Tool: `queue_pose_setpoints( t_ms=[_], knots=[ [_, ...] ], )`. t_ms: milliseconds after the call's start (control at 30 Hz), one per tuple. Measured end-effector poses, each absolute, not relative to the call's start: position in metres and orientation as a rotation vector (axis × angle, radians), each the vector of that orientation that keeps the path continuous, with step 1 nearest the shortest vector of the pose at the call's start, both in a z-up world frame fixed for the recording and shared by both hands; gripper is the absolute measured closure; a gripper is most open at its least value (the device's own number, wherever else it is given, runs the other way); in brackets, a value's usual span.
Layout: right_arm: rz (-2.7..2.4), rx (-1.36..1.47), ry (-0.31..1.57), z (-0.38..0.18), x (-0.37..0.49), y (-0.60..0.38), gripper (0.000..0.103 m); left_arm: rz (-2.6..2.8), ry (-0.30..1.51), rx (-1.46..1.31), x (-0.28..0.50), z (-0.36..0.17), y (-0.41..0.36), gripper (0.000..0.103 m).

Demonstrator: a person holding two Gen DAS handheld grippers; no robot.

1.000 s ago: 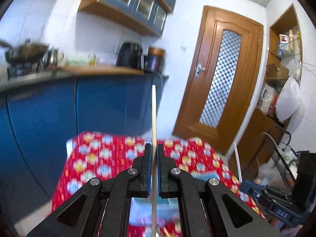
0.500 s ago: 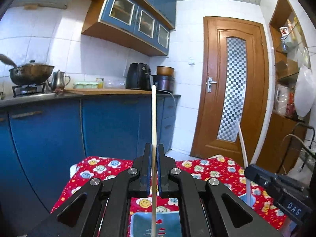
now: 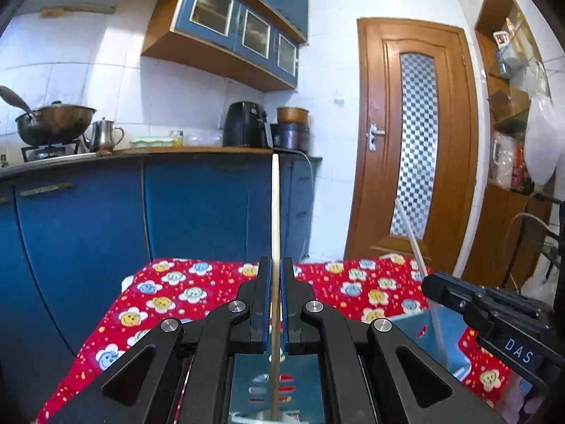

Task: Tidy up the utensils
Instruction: 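Lift the chopsticks into the blue caddy and open both tools, then withdraw both tools from the caddy back over the utensils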

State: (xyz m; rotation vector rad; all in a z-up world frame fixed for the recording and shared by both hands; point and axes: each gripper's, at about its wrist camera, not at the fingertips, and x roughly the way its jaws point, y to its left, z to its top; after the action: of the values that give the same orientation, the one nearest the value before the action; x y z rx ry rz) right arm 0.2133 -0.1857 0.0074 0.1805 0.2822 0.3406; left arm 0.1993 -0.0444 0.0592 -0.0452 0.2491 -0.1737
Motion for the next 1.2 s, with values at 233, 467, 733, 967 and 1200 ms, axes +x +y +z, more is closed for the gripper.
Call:
queue_pose_setpoints(
  t_ms=[233, 467, 733, 967, 1200],
  knots=[
    [0.341, 0.157, 0.317, 0.002, 0.204, -0.181, 0.096, -0.165, 0.304, -0.073, 0.195, 0.053, -0.033, 0.098],
    [0.343, 0.139, 0.357, 0.000, 0.199, -0.177, 0.096, -0.199, 0.345, -0.046, 0.186, 0.051, -0.029, 0.078],
    [0.338, 0.175, 0.360, 0.008, 0.189, -0.182, 0.088, -0.214, 0.358, -0.052, 0.172, 0.054, -0.023, 0.060],
    [0.340, 0.220, 0.336, 0.018, 0.173, -0.192, 0.076, -0.216, 0.406, -0.090, 0.161, 0.058, -0.009, 0.058],
    [0.330, 0.254, 0.291, 0.035, 0.149, -0.202, 0.074, -0.213, 0.444, -0.067, 0.145, 0.064, -0.001, 0.058]
  ],
)
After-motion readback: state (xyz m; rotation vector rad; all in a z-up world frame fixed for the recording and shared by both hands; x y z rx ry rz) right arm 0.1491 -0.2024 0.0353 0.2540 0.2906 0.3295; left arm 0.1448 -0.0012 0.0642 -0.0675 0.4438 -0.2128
